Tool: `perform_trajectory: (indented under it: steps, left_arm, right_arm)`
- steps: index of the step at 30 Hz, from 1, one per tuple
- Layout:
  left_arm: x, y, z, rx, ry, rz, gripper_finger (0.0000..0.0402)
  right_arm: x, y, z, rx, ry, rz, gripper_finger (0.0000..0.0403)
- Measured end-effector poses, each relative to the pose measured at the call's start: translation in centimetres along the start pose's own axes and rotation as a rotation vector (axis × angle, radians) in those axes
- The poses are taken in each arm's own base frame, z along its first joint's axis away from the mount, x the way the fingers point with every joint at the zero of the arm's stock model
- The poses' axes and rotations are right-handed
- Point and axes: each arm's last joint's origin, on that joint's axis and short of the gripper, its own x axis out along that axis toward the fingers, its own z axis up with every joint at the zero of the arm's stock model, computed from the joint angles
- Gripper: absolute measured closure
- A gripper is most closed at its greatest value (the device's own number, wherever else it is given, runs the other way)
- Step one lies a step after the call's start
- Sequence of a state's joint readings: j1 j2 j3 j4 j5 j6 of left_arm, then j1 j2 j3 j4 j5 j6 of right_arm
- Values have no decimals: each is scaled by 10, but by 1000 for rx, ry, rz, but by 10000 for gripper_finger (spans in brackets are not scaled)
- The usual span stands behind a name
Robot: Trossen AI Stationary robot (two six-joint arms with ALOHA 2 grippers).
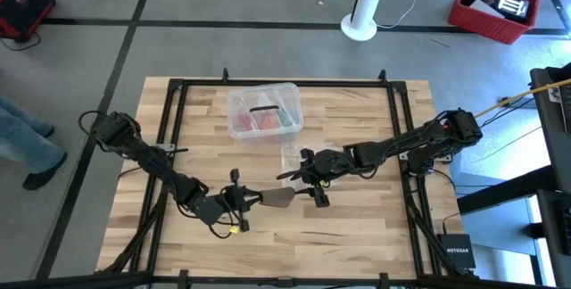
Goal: Roll bandage
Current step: Roll the brown bandage
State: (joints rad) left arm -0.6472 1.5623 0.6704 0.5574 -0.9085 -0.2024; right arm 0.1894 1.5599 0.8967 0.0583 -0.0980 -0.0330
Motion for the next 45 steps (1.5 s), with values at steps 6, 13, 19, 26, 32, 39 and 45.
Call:
perform_trajectory:
  steps: [6,13,19,26,32,39,45]
  left_arm:
    - [0,0,1,-9,-6,-1,387]
    - [0,0,1,-8,-4,-12,387]
    - [5,4,1,-12,-2,7,387]
    - [7,6,4,-13,-12,8,386]
    - [7,6,4,-20,-14,8,386]
    - [8,6,4,-54,-13,10,386]
    - [-3,4,11,-39,-23,-18,386]
  right_arm:
    - [1,1,-4,0,0,26,194]
    - [3,2,-14,62,-132,75,194]
    - [9,4,-16,74,-150,134,194]
    - [22,2,-19,77,-137,116,195]
    - [23,1,-19,80,-133,104,251]
    - [23,1,-20,25,-125,74,378]
    - [22,0,-18,6,-138,70,386]
